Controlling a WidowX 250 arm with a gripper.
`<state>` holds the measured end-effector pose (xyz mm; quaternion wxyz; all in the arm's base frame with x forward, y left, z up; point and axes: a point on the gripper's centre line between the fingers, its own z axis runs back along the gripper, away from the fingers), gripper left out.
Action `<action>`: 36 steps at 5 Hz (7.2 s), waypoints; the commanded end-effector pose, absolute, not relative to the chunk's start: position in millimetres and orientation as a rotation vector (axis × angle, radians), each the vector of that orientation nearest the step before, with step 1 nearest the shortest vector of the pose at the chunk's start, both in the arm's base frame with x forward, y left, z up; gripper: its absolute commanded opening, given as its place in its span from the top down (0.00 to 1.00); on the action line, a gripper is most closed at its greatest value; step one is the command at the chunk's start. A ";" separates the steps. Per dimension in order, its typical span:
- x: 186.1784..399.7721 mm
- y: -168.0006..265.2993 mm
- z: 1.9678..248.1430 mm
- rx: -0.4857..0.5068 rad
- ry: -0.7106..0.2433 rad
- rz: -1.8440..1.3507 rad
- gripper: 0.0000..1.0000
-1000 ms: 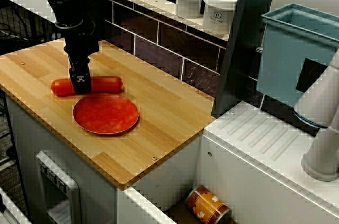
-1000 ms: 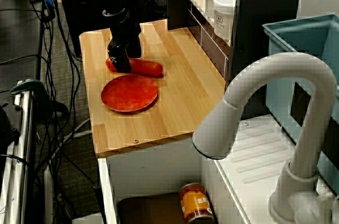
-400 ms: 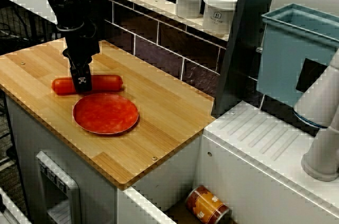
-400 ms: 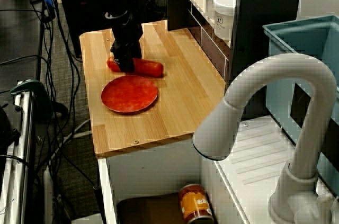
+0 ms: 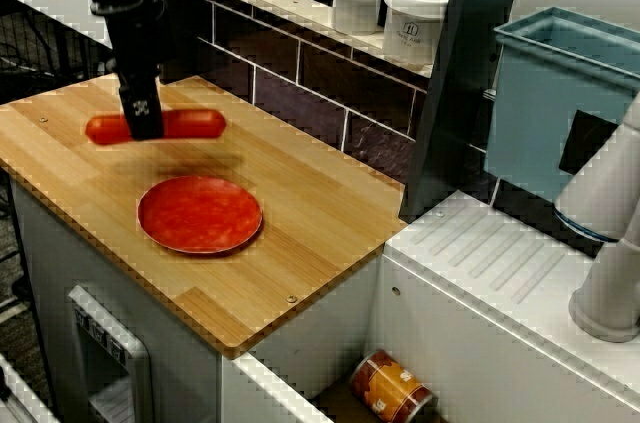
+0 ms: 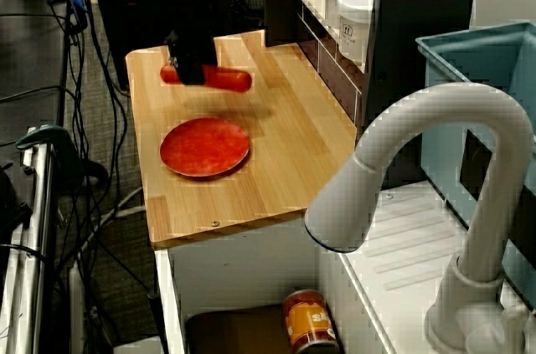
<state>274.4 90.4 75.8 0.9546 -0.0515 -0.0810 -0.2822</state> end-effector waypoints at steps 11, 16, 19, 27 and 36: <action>259.7 45.5 64.7 0.004 -0.172 -0.724 0.00; 254.0 22.1 92.3 -0.065 -0.163 -0.791 0.00; 266.3 37.8 53.9 -0.002 -0.161 -0.680 0.00; 275.8 82.0 94.1 -0.050 -0.182 -0.583 1.00; 271.9 184.1 62.1 -0.033 -0.122 -0.265 0.00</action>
